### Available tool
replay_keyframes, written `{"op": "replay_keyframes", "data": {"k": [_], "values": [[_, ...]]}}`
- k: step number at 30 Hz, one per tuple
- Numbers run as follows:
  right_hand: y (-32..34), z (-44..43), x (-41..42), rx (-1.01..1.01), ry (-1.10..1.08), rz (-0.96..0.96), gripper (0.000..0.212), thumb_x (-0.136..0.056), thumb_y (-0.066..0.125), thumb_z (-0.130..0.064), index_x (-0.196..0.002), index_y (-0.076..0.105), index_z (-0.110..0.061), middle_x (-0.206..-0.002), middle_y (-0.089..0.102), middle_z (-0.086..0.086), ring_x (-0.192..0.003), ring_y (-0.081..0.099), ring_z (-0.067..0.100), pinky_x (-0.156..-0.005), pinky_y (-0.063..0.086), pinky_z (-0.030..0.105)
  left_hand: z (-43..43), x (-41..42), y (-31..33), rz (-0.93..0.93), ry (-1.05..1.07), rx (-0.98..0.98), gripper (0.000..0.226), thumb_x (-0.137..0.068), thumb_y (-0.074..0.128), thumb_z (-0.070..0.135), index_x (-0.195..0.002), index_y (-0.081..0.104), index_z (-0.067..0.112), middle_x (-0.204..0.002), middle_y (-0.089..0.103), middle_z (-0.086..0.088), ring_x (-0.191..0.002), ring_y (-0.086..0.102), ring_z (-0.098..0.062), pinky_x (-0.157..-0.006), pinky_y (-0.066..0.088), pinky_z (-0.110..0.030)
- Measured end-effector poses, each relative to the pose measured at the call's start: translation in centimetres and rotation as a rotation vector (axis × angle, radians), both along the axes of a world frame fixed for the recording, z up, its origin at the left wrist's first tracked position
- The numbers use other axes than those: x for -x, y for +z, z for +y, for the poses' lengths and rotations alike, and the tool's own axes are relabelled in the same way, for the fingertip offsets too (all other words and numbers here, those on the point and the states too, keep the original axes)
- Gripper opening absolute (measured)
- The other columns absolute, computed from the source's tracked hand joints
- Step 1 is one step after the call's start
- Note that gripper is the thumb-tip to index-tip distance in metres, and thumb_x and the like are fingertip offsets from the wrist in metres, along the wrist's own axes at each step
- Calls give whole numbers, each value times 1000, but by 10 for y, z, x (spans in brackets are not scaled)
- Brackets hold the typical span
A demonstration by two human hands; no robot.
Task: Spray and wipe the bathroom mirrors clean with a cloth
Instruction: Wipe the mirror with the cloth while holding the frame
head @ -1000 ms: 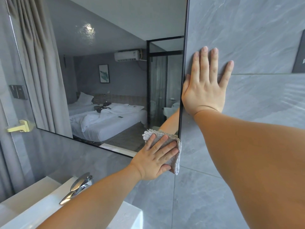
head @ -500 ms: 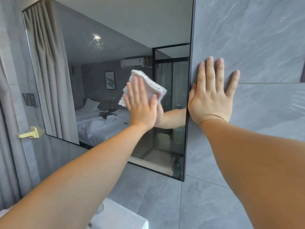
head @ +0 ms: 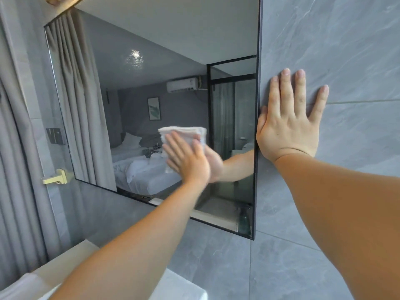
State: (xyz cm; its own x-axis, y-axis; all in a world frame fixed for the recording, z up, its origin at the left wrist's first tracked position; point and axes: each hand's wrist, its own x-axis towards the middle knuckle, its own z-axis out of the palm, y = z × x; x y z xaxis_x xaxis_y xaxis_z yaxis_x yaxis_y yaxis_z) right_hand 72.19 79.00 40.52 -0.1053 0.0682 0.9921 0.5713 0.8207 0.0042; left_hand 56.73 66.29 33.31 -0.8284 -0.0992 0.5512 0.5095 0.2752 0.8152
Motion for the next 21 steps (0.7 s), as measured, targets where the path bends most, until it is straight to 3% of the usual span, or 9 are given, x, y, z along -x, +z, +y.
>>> {"op": "replay_keyframes", "data": {"k": [3, 6, 16, 21], "values": [[1, -2, -1, 15, 0, -10, 62, -108, 34, -26, -165, 15, -9, -174, 12, 8, -161, 5, 31, -124, -1, 67, 30, -65, -48, 298, -84, 179, 73, -101, -3, 61, -160, -18, 21, -168, -25, -2, -155, -23, -23, -125, -14, -51], [0, -2, -2, 22, 11, -13, 62, -109, 35, -26, -165, 15, -9, -174, 12, 7, -161, 5, 30, -124, 0, 68, 37, -72, -67, 328, -88, 231, 73, -101, -4, 61, -161, -12, 20, -170, -19, -1, -157, -19, -21, -125, -14, -49], [0, 0, 0, 1, 32, 8, 61, -109, 33, -26, -164, 15, -8, -173, 13, 10, -161, 5, 32, -124, 0, 69, -61, 110, -74, -440, 72, -298, 68, -107, 20, 56, -164, 1, 23, -172, -7, 4, -158, -3, -18, -126, -1, -47], [-1, 1, 1, -6, 43, 22, 61, -109, 35, -25, -164, 17, -7, -173, 13, 10, -160, 5, 32, -124, 1, 70, -85, 192, -97, -624, 77, -452, 96, -89, 12, 85, -164, 9, 27, -171, 11, 2, -156, 15, -28, -126, 9, -50]]}}
